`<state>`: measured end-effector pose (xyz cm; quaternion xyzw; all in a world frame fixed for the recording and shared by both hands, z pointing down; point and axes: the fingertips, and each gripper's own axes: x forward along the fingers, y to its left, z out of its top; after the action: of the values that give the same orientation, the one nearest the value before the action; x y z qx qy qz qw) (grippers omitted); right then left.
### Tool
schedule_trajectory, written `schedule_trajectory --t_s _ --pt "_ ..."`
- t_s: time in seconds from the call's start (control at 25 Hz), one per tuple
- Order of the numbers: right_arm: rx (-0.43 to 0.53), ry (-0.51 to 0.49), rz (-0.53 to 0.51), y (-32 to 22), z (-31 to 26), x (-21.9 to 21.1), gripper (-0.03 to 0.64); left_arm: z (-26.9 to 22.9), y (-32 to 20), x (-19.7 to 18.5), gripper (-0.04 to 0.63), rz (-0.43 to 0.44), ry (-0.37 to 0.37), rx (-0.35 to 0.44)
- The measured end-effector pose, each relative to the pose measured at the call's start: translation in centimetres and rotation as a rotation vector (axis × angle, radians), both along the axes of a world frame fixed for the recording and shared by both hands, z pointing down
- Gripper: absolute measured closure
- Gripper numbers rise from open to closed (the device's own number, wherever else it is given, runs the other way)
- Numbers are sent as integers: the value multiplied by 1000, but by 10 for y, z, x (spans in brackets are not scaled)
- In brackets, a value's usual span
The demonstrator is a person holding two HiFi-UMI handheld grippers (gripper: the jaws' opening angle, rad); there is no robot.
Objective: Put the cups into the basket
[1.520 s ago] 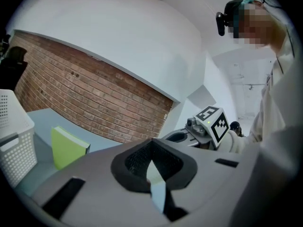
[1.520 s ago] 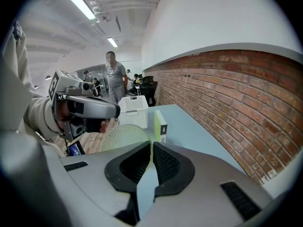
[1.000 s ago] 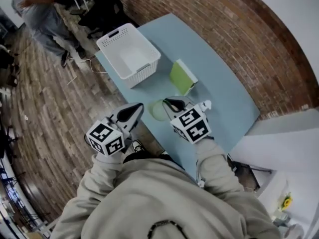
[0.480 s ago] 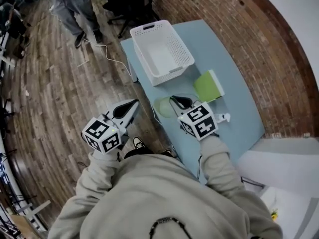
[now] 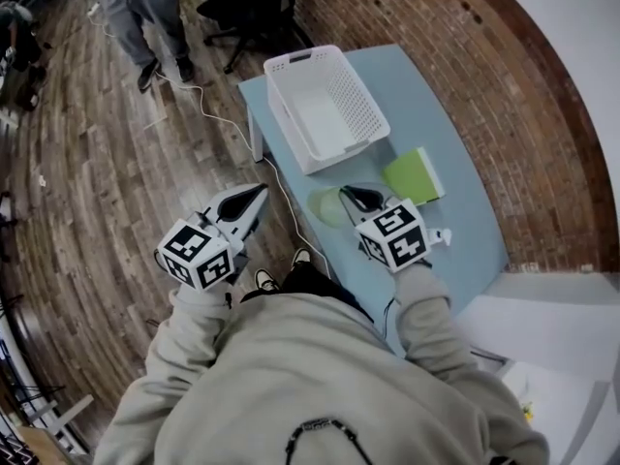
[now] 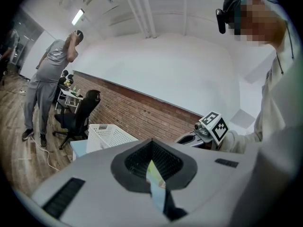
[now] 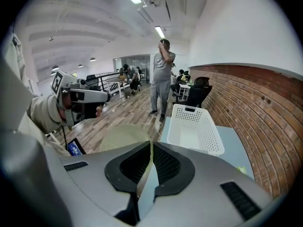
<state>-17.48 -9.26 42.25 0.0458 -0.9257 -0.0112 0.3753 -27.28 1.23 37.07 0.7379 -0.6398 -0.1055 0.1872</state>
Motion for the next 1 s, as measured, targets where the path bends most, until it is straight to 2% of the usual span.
schedule_trajectory --t_s 0.4,0.52,0.68,0.8,1.0 --pt "0 -40 -23 -50 -5 -89 586 4 -26 -71 600 -47 -10 -22" --pt "-9 -50 -21 -73 -2 -119 586 2 -50 -97 600 -53 -25 -24" --pt "-29 -65 -24 -100 0 -158 586 2 -92 -121 598 -8 -49 -47" --pt "-44 -65 -16 -127 1 -175 586 -1 -126 -134 600 16 -54 -51" --pt "-56 -55 -16 -170 4 -200 586 -13 -175 -163 600 6 -71 -26"
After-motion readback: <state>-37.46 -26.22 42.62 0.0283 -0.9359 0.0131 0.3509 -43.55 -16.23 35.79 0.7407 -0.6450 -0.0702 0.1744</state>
